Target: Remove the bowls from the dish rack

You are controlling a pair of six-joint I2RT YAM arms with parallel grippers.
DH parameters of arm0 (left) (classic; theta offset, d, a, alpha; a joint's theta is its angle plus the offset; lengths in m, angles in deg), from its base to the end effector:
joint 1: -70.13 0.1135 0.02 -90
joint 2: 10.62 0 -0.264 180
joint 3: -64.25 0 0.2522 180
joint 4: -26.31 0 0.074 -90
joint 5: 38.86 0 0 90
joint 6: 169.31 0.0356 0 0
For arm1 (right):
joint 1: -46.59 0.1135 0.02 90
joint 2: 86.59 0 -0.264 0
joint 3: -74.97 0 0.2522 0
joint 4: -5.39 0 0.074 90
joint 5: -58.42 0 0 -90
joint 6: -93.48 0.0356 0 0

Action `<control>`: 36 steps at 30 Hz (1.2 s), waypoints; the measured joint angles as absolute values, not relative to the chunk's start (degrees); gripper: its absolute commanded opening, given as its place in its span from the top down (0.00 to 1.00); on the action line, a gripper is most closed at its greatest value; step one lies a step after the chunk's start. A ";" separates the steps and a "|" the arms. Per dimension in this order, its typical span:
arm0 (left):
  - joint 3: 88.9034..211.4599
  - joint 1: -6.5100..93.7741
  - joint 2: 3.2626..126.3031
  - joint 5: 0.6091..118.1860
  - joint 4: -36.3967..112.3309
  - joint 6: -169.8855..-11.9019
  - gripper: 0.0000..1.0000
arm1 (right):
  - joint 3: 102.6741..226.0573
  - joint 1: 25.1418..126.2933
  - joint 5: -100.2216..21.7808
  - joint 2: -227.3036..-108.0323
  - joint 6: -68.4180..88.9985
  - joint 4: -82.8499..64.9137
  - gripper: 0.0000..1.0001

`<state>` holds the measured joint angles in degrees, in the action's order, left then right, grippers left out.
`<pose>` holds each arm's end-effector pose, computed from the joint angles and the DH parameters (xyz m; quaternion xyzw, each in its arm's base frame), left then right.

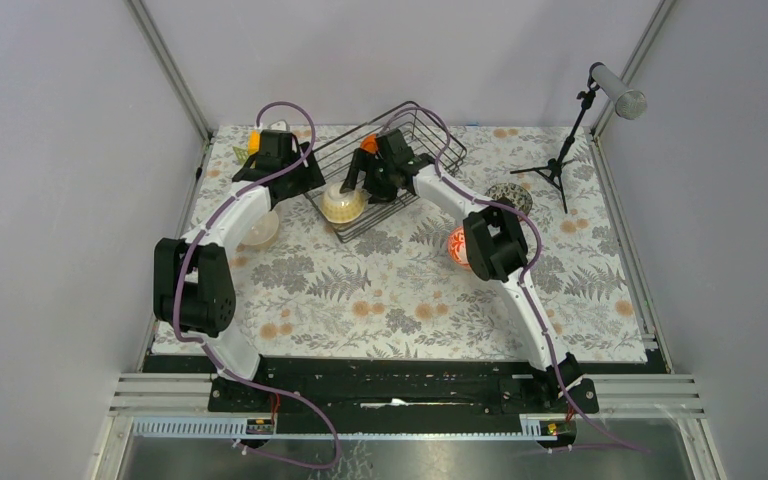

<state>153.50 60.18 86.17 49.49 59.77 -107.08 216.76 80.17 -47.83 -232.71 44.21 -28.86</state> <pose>0.3783 -0.0653 0.2707 -0.1468 0.8980 -0.1216 0.3966 0.4737 0.3265 0.1742 -0.0056 0.8940 0.3609 0.2654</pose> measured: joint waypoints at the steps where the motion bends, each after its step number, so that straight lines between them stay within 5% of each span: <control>1: 153.50 60.20 86.17 49.53 59.82 -107.19 0.25 | 216.63 80.17 -47.96 -232.71 44.73 -28.56 0.05; 18: 152.86 60.39 86.17 50.47 60.17 -107.45 0.25 | 212.50 78.91 -54.17 -232.67 51.13 -22.02 0.33; 36: 152.93 60.39 86.54 53.35 60.12 -107.70 0.26 | 211.93 78.88 -48.92 -228.58 44.49 -25.91 0.42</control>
